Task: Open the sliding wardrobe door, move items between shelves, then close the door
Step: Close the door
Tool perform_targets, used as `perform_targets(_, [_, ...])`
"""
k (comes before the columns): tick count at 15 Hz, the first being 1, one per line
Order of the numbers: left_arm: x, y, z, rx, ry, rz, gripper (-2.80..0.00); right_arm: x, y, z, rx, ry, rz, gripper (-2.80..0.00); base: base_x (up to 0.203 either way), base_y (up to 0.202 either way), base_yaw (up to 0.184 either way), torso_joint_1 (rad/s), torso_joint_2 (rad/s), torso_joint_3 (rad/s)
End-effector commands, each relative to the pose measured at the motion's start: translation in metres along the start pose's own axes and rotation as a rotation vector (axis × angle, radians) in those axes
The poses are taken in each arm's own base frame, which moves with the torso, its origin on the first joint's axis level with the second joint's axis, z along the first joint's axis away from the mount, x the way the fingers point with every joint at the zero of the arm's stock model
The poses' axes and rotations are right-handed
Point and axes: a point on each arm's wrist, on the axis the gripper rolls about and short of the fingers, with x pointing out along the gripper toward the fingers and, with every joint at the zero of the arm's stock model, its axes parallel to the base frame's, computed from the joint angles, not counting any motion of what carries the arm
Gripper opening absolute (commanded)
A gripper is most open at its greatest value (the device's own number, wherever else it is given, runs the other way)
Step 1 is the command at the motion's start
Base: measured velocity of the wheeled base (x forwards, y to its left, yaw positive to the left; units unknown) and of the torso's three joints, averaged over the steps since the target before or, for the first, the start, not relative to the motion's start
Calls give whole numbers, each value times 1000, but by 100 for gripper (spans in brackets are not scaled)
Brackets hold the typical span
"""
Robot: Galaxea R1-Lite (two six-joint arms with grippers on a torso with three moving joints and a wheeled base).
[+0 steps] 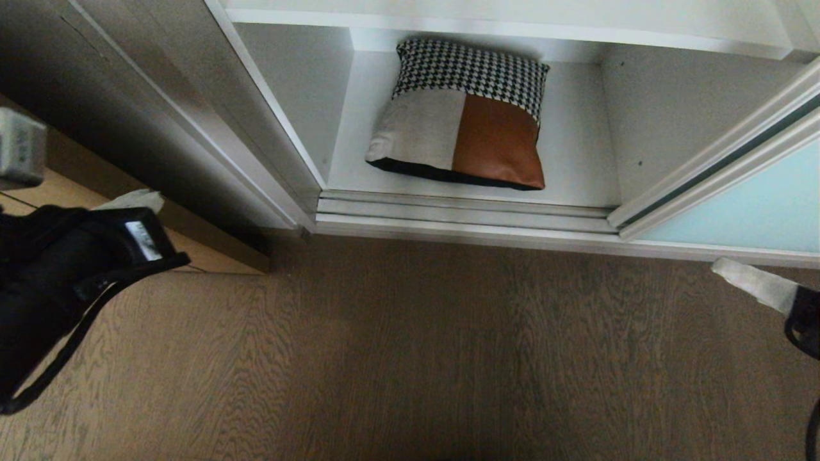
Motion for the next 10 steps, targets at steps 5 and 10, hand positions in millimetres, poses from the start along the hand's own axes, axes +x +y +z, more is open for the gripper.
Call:
perform_targets(5, [-99,62,-28,-10,-106,206,-280,-109,89,-21,21,2,-54,-280,0,0,0,0,0,0])
perform_targets(10, [-135,80,-45,32,-164,444,-280,-138,111,-36,37,-5,-102,-280,0,0,0,0,0,0])
